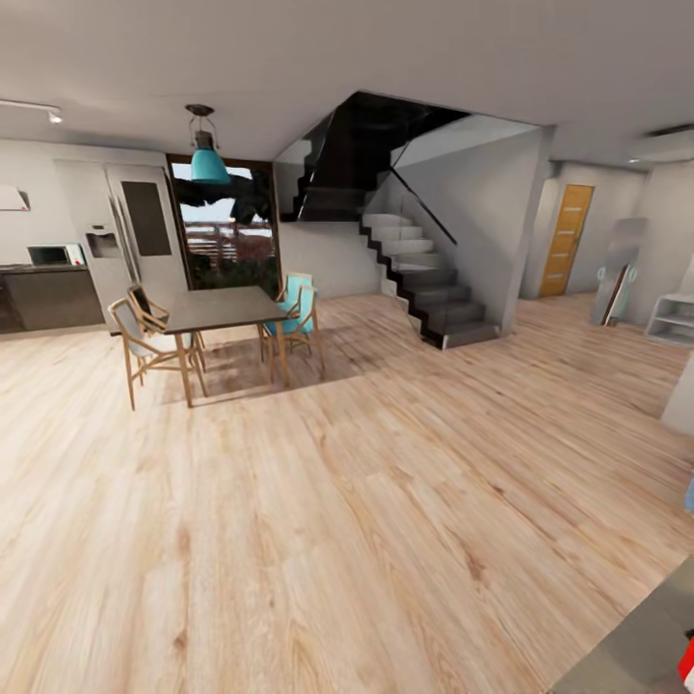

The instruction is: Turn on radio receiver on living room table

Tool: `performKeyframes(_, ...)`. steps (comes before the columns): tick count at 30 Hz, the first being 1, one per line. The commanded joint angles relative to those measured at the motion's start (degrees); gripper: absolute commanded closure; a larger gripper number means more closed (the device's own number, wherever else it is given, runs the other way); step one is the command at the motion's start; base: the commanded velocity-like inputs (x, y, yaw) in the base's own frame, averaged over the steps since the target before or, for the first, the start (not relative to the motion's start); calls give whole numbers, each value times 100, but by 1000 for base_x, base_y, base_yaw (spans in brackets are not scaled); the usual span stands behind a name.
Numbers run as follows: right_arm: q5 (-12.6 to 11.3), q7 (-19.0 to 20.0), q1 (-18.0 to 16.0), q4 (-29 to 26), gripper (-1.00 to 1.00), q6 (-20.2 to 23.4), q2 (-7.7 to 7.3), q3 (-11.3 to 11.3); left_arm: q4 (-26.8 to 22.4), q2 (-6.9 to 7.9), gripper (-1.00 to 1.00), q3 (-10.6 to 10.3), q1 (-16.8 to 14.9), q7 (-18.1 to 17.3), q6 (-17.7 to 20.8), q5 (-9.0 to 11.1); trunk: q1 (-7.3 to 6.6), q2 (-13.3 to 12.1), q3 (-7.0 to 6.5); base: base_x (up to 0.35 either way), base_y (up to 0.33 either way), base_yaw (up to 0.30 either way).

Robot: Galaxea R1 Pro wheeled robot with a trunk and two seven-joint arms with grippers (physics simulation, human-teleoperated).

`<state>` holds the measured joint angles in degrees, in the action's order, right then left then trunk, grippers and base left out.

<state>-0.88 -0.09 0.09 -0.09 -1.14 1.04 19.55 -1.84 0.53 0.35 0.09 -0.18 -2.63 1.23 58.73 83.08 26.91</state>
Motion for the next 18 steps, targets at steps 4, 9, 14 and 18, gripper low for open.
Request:
performKeyframes(4,-7,0,0,0,-100,-30,-4,-8,0,0,-100,0,0,0,-1,-3,0,0,-9,7,0,-262)
performKeyframes(9,-9,0,0,0,-100,-44,-7,-12,0,0,-100,0,0,0,-1,-8,0,0,-22,1,0,-277)
performKeyframes(14,-9,0,0,0,-100,-45,-7,-13,0,-8,-100,0,0,0,-3,-9,0,0,-35,0,0,-280)
performKeyframes(18,-9,0,0,0,-100,-45,-7,-13,0,-9,-100,0,0,0,-7,-9,0,0,-46,0,0,-281)
